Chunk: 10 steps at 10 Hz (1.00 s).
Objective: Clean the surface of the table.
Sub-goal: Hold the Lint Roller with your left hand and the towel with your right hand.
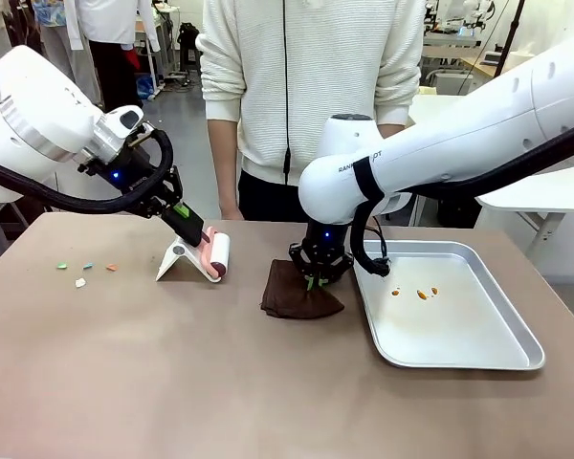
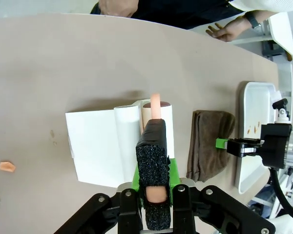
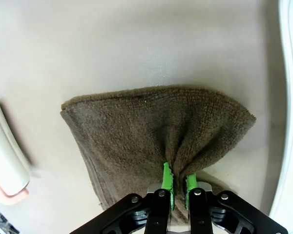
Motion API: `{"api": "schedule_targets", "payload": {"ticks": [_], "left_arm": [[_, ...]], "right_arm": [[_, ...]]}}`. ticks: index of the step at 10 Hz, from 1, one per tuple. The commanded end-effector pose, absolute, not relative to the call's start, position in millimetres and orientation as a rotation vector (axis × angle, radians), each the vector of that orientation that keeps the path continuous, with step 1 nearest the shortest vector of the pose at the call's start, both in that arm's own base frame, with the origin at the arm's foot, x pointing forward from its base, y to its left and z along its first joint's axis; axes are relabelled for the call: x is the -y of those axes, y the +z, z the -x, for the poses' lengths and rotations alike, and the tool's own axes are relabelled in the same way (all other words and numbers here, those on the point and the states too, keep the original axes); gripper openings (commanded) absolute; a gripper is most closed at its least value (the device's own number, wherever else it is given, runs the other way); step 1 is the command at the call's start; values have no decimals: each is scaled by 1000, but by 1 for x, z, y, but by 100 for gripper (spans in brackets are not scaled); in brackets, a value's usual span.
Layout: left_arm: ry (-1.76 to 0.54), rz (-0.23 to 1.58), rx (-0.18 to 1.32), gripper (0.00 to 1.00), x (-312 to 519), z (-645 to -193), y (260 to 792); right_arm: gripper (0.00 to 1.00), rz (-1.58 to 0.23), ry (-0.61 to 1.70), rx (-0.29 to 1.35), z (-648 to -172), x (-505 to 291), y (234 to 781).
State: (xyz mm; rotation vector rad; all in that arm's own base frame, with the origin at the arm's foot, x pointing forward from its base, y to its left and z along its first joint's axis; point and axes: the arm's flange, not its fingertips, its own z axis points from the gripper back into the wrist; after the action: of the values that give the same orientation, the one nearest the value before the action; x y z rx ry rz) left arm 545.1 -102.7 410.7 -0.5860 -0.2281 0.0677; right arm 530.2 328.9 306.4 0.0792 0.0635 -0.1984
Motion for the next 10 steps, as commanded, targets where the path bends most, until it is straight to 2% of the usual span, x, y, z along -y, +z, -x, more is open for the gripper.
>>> {"api": "schedule_targets", "payload": {"ticks": [1,5,8,10], "left_arm": [[53,646,270,0,100,-538,413],[41,780,261,0,92,-530,425],[-24,1015,207,0,63,-516,445],[-30,1099,204,0,32,-493,463]], "right_arm": [[0,-107,-190,-93,-528,-314,298],[0,-387,-204,-157,-525,-268,322],[0,-852,-82,-276,-510,-222,351],[0,-1045,14,-337,-486,-197,367]]}}
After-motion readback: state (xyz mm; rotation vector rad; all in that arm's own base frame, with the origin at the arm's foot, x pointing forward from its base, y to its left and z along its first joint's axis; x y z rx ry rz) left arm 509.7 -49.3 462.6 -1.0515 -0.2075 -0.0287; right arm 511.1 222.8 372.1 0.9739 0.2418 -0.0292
